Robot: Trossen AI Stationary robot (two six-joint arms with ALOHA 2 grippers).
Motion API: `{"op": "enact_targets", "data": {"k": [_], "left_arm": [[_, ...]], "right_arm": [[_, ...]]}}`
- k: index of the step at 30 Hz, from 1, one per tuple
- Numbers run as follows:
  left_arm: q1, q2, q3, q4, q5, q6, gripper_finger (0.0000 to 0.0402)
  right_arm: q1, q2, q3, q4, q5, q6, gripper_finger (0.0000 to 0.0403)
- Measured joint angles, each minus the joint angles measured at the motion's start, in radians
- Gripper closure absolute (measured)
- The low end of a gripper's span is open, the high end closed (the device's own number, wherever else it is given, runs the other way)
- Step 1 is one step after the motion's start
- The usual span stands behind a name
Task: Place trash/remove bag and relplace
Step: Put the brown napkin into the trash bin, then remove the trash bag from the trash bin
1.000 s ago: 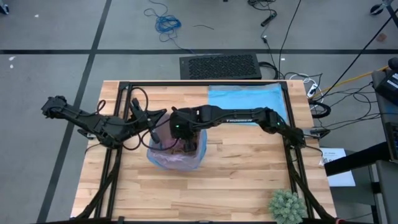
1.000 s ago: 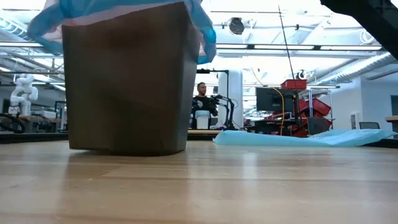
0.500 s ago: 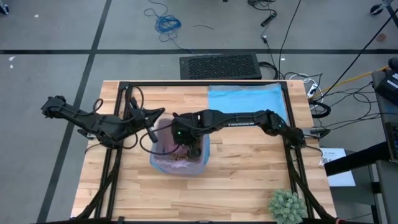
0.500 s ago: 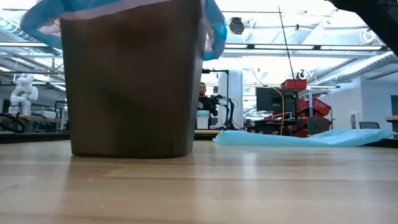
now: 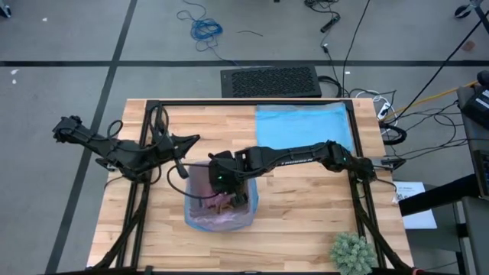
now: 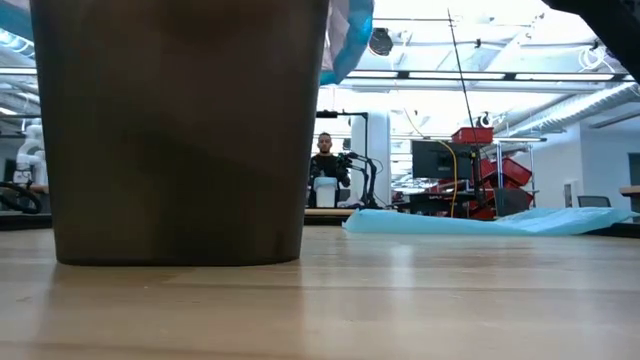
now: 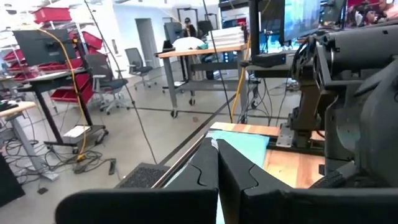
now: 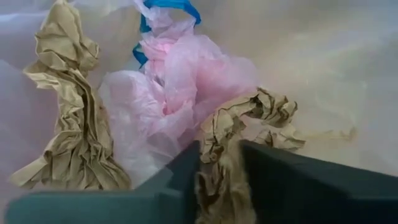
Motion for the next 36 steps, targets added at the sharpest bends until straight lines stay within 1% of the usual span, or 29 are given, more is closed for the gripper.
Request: {"op": "enact_targets", "data": {"k": [4,7,9,12,16,27,36], "left_arm": [[-0.014,-0.001,0.000,0.000,0.000,0.007,0.0401],[-0.024,-0.001,0.000,0.001,0.000,0.029,0.0401],[-0.031,-0.001,0.000,0.001,0.000,0.033,0.0401],[-0.037,-0.001,0.000,0.002,0.000,0.053,0.0401],[-0.043,0.000,0.010,0.000,0.000,0.059,0.0401],[-0.057,-0.002,0.047,0.001,-0.001,0.085,0.0401],[-0.057,-0.001,0.050,0.000,0.000,0.084,0.0401]], "right_arm": [[0.005,0.000,0.000,0.005,0.001,0.001,0.0232],[0.015,0.000,0.000,0.023,-0.001,0.000,0.0193],[0.022,0.000,0.001,0.030,-0.003,-0.002,0.0174],[0.033,0.000,0.008,0.036,-0.003,-0.019,0.0156],[0.048,-0.012,0.008,0.065,0.000,-0.038,0.0152],[0.051,-0.069,0.011,0.124,0.012,-0.090,0.0159],[0.024,-0.067,0.011,0.085,0.011,-0.066,0.0160]]}}
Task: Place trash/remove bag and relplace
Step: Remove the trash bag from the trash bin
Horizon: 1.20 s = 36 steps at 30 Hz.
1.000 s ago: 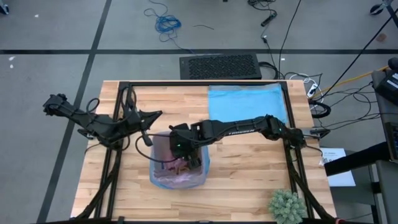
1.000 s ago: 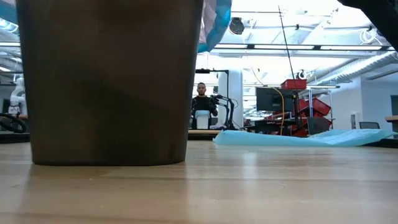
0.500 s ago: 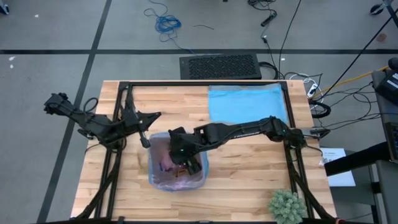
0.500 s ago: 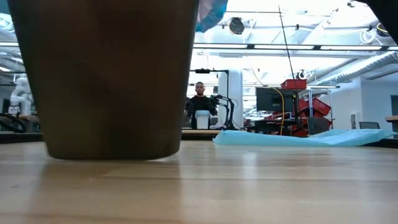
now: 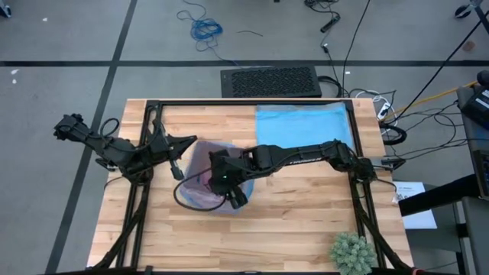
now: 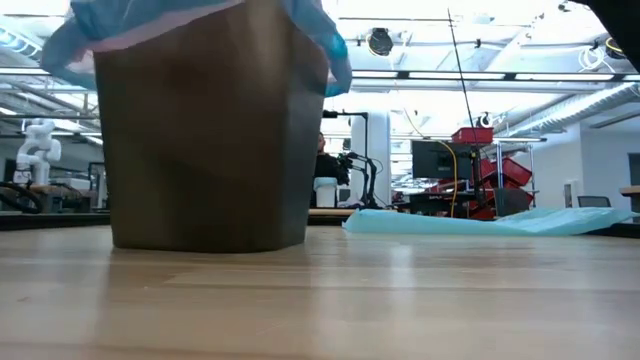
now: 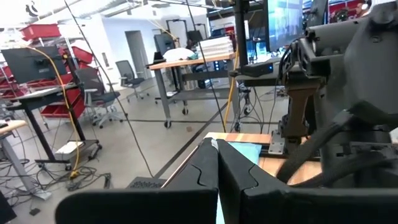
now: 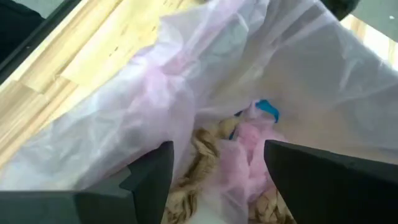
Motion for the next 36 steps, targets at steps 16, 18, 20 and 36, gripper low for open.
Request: {"op": "enact_targets", "data": {"k": [16,18,20,36], "left_arm": [[0.000,-0.001,0.000,-0.045,-0.014,0.020,0.0401],[0.000,-0.001,0.000,-0.065,-0.014,0.004,0.0401],[0.000,-0.001,0.000,-0.086,-0.016,-0.014,0.0401],[0.000,-0.001,0.000,-0.105,-0.017,-0.062,0.0401]], "right_arm": [[0.075,-0.192,-0.001,-0.191,0.366,-0.063,0.0145],[0.105,-0.222,0.001,-0.279,0.371,-0.001,0.0145],[0.144,-0.234,0.001,-0.358,0.371,0.078,0.0148],[0.296,-0.211,-0.453,-0.160,0.606,0.200,0.0190]]}}
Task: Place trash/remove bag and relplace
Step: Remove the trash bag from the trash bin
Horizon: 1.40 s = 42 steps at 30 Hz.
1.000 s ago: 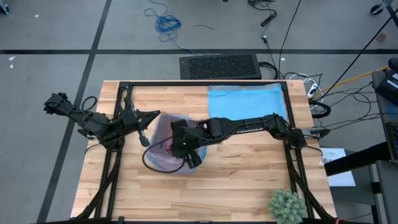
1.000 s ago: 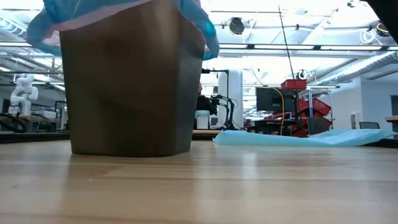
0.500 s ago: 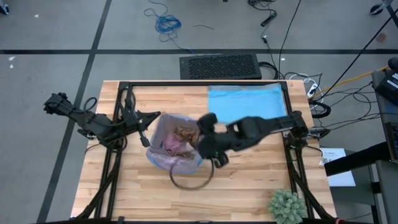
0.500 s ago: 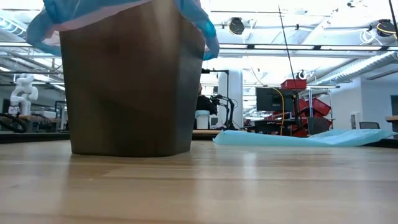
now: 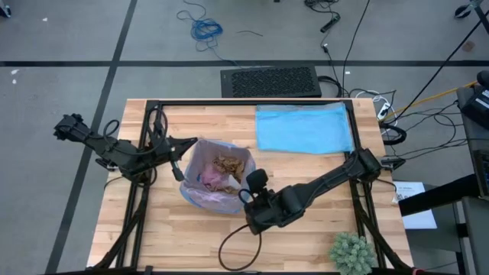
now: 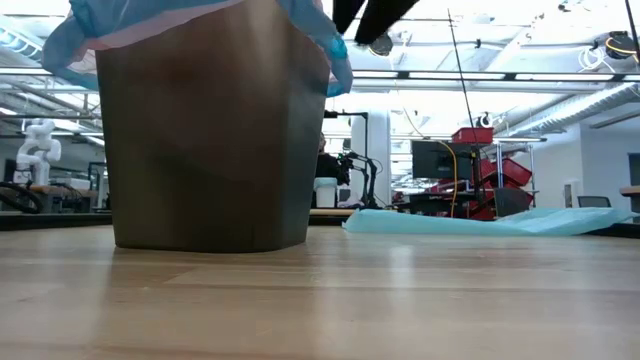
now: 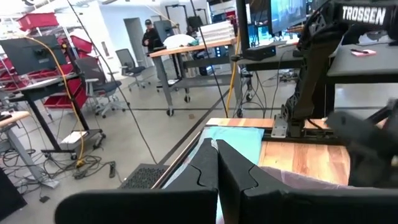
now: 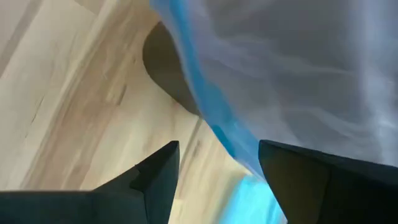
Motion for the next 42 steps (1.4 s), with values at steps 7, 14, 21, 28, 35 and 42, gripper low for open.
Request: {"op": "enact_targets", "data": {"k": [7,14,21,28,35,42], "left_arm": [[0.000,0.000,0.000,0.000,0.000,0.000,0.0401],[0.000,0.000,0.000,0.000,0.000,0.000,0.0401],[0.000,0.000,0.000,0.000,0.000,0.000,0.0401],[0.000,0.000,0.000,0.000,0.000,0.000,0.0401],[-0.037,0.000,0.000,-0.013,-0.014,0.000,0.0401],[-0.102,0.031,0.132,-0.476,-0.133,-0.342,0.0401]], "right_arm": [[-0.001,0.001,-0.113,0.161,0.159,-0.056,0.0232],[0.005,0.001,-0.122,0.175,0.195,-0.107,0.0391],[0.053,0.000,-0.055,0.062,0.242,-0.101,0.0402],[0.082,-0.005,0.144,-0.057,0.287,-0.115,0.0403],[0.031,-0.006,0.296,-0.084,0.281,-0.271,0.0403],[-0.021,-0.005,0.341,-0.111,0.268,-0.344,0.0403]]}}
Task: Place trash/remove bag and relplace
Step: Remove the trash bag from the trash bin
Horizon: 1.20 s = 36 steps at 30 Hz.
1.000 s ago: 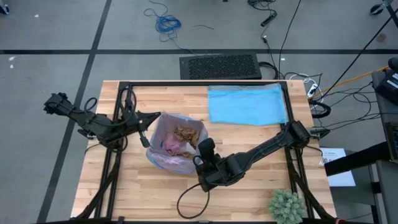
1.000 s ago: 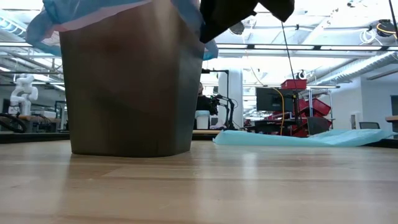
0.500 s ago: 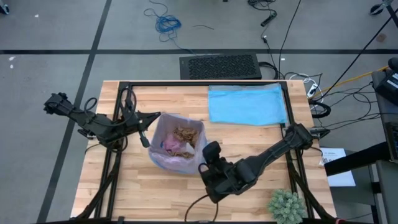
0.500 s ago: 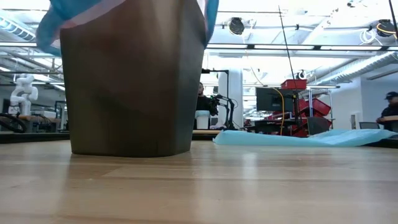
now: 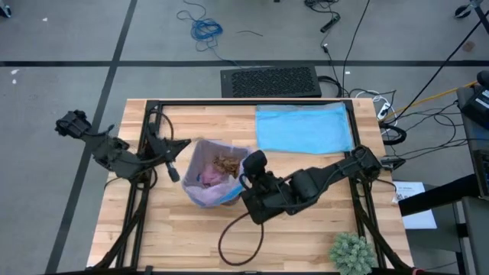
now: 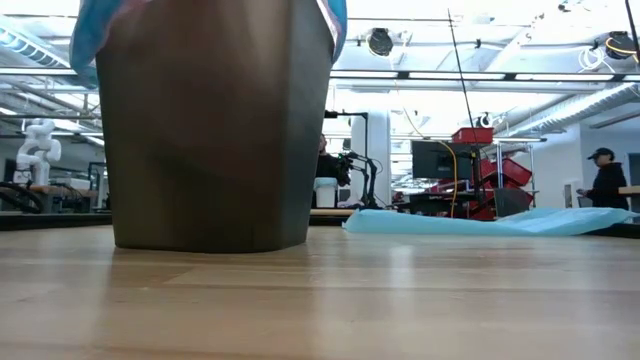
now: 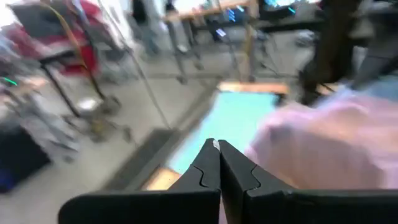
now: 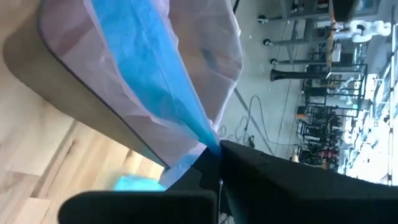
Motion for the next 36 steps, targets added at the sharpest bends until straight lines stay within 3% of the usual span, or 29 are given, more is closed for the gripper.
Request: {"op": "enact_targets", "data": {"k": [7,13,17,25,31,36], "left_arm": [[-0.050,0.050,0.055,-0.472,0.297,-0.588,0.0401],[-0.081,0.094,0.043,-0.823,0.333,-1.084,0.0401],[-0.087,0.091,-0.010,-0.926,0.398,-1.325,0.0402],[-0.087,0.089,-0.171,-0.739,0.403,-1.350,0.0402],[-0.084,0.089,-0.242,-0.427,0.289,-1.188,0.0402],[-0.057,0.089,-0.286,-0.235,0.278,-1.071,0.0402]], "right_arm": [[-0.005,0.001,0.001,-0.010,-0.044,0.022,0.0403],[0.017,0.001,0.001,-0.030,-0.044,0.039,0.0403],[0.041,0.001,0.001,-0.105,-0.044,0.090,0.0403],[0.087,0.001,0.001,-0.232,-0.041,0.212,0.0403],[0.104,0.001,0.001,-0.249,-0.038,0.234,0.0403],[0.105,0.001,0.001,-0.252,-0.037,0.235,0.0403]]}}
